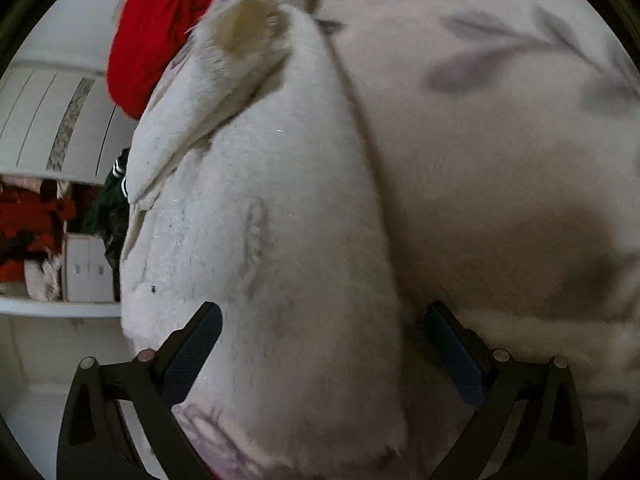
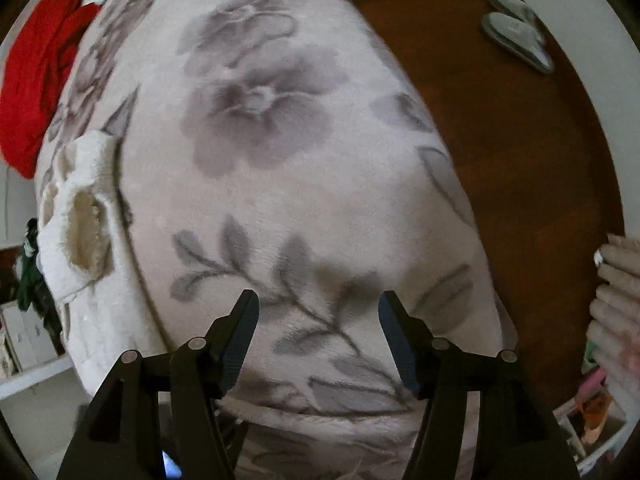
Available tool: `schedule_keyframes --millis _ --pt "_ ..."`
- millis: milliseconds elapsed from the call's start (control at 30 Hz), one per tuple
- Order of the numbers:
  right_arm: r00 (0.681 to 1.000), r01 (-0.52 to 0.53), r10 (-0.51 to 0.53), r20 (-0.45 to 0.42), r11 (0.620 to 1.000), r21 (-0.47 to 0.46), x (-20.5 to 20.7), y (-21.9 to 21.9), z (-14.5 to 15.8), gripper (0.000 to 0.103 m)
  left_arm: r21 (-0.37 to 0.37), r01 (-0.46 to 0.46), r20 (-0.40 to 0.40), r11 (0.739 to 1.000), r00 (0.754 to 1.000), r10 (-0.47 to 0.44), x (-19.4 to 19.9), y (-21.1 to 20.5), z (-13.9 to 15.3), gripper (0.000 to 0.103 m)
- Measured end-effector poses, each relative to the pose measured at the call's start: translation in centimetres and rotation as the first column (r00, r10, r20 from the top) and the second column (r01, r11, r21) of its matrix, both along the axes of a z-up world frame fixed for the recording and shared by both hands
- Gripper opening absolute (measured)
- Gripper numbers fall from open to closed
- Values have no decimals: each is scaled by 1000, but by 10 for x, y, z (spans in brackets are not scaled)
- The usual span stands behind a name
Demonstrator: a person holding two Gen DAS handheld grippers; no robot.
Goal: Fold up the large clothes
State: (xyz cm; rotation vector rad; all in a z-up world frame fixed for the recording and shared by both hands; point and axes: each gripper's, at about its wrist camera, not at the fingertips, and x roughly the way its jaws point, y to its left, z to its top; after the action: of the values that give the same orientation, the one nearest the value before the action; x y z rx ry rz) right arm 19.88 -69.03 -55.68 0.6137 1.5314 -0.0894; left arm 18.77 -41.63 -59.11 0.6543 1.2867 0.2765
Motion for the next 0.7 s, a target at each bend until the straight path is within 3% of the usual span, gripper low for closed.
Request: schedule_keyframes --millis 33,67,100,167,233,367,533,633,700 --pt "1000 -23 22 20 999 24 9 10 1 65 3 -34 33 999 999 34 5 10 7 100" --pt "998 -48 46 40 998 47 19 24 2 65 8 -67 71 998 995 66 10 22 15 76" --pt "996 -75 71 62 994 75 28 30 2 66 -10 -88 85 996 992 88 12 29 20 40" --pt "990 -115 102 96 984 138 57 63 -8 71 -155 -146 97 977 982 162 19 58 35 14" --pt "986 -148 120 119 952 268 90 91 -23 75 -209 -156 118 965 976 183 23 72 47 13" --pt "978 -154 63 198 861 485 150 142 -46 85 -222 -131 143 966 976 166 27 90 64 11" --pt "979 -171 57 194 743 647 217 213 -74 87 -242 -112 162 964 975 154 33 101 79 11" --pt "984 -177 130 121 739 650 237 248 -92 87 -266 -102 176 958 972 152 29 104 83 11" --pt "988 -156 132 84 764 626 241 265 -95 65 -289 -103 183 952 970 160 28 110 86 11"
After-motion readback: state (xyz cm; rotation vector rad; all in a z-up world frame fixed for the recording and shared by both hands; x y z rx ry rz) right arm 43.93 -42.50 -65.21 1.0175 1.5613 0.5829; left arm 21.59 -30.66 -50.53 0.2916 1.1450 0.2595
